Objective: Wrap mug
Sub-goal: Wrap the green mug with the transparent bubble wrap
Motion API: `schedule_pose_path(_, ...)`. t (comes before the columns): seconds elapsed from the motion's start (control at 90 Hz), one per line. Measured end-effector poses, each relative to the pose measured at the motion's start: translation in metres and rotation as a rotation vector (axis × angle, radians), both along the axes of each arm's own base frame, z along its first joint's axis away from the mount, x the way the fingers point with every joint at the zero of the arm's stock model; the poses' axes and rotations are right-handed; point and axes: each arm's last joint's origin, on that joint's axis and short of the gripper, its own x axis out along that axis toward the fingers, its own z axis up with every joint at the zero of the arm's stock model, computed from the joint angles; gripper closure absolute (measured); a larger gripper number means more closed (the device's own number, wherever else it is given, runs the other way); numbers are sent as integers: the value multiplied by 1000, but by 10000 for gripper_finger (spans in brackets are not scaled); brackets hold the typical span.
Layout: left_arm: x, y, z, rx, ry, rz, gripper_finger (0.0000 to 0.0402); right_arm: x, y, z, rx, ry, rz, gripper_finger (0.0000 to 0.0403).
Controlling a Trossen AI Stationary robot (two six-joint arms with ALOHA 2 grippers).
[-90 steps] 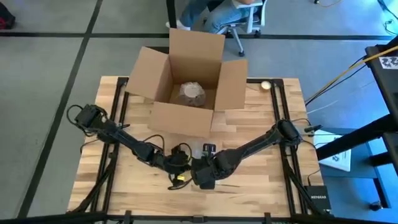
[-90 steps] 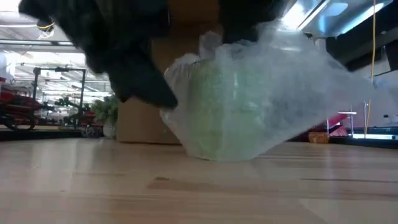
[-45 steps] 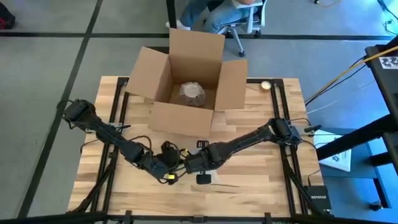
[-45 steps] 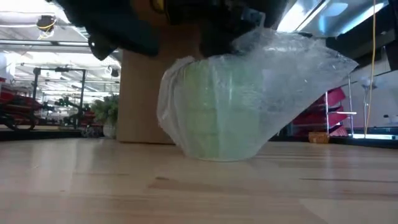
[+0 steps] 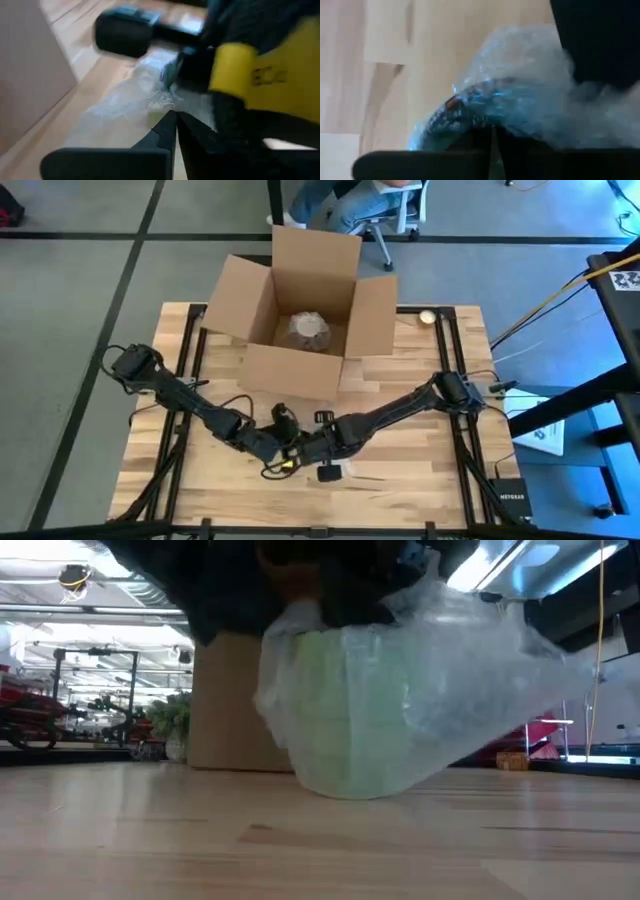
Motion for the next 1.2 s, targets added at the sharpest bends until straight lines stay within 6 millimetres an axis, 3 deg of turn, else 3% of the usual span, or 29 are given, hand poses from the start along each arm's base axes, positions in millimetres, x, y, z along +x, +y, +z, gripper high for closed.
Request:
schedule_pose_path(0.389, 2, -8, -13, 54, 40, -53, 402, -1, -1, 4, -6, 1, 68, 389)
schedule_pose_path(0.722, -1, -9, -20, 60, 86, -53, 402, -13, -8, 44, 2, -68, 59, 388)
schedule_pose_path(1.044, -1, -9, -18, 49, 69, -38, 402, -22, -11, 44, -30, 8, 47, 388)
schedule_pose_path(1.2, 0, -9, -18, 47, 65, -34, 402, -30, -11, 53, 31, 40, 31, 389)
